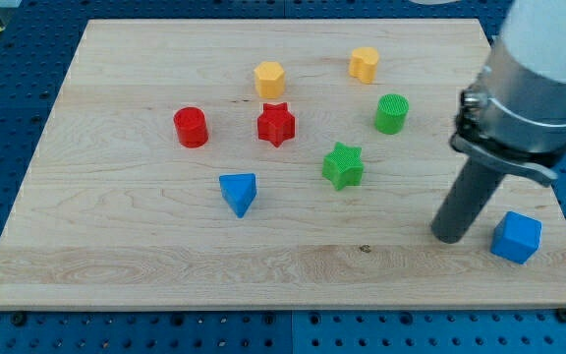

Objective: Move the green star to the top left side of the blue cube

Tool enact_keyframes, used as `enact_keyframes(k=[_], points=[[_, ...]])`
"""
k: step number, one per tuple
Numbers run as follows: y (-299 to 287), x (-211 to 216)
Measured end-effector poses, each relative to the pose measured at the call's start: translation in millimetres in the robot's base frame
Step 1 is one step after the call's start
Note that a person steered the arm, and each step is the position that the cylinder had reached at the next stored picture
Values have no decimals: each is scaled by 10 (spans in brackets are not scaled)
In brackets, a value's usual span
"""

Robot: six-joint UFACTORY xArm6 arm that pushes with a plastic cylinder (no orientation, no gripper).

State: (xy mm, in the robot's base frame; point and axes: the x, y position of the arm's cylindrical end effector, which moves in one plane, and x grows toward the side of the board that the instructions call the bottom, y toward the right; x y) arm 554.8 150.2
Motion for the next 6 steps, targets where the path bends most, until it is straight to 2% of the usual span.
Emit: enact_keyframes(k=[3, 4, 6], points=[[-1241, -214], [-1276, -615], [-1241, -781]])
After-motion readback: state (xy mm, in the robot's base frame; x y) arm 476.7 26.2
